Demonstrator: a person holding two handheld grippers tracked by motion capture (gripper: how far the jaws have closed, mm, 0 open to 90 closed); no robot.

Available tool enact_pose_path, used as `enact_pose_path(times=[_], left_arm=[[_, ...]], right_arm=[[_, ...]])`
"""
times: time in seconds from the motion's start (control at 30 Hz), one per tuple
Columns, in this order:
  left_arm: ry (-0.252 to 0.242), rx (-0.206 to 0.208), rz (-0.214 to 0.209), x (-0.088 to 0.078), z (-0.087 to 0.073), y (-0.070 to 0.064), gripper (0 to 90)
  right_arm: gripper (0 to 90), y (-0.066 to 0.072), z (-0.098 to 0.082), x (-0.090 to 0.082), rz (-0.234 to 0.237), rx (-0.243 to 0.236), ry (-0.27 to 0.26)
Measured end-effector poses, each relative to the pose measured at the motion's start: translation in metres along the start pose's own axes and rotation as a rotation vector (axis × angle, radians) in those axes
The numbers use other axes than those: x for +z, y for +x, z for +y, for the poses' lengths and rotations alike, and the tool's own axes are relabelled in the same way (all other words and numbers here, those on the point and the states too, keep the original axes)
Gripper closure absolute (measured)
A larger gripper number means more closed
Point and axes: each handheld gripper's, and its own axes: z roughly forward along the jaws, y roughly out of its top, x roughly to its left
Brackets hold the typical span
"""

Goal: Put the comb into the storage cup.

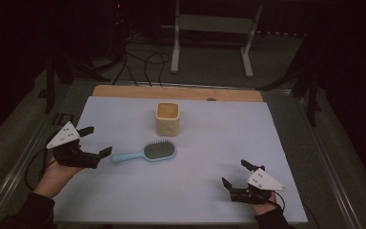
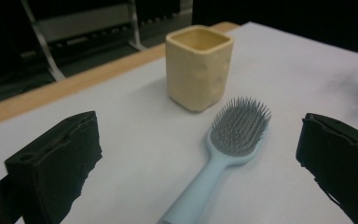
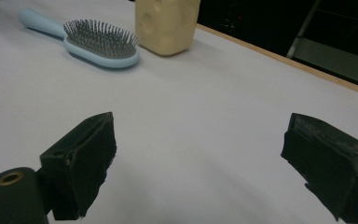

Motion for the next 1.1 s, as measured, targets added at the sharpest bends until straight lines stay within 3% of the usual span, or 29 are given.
enact_pose_path(times=[0.3,0.43,0.7,0.93,1.1], left_arm=[[0.051,-0.004,0.009,0.02,-0.008,0.009,3.4],[0.067,0.001,0.016,0.029,-0.013,0.014,9.6],[0.104,-0.032,0.021,0.046,-0.025,0.022,18.0],[0.13,-0.041,0.009,0.055,-0.031,0.027,28.9],[0.157,-0.039,0.025,0.06,-0.035,0.028,37.8]], right_arm=[[8.9,0.001,0.0,0.0,0.005,-0.007,0.0],[9.0,0.001,0.0,0.0,0.006,-0.005,0.002],[9.0,0.001,0.0,0.0,0.008,-0.012,-0.002],[9.0,0.002,0.001,0.0,0.018,-0.01,-0.001],[8.9,0.002,0.001,0.0,0.019,-0.01,-0.001]])
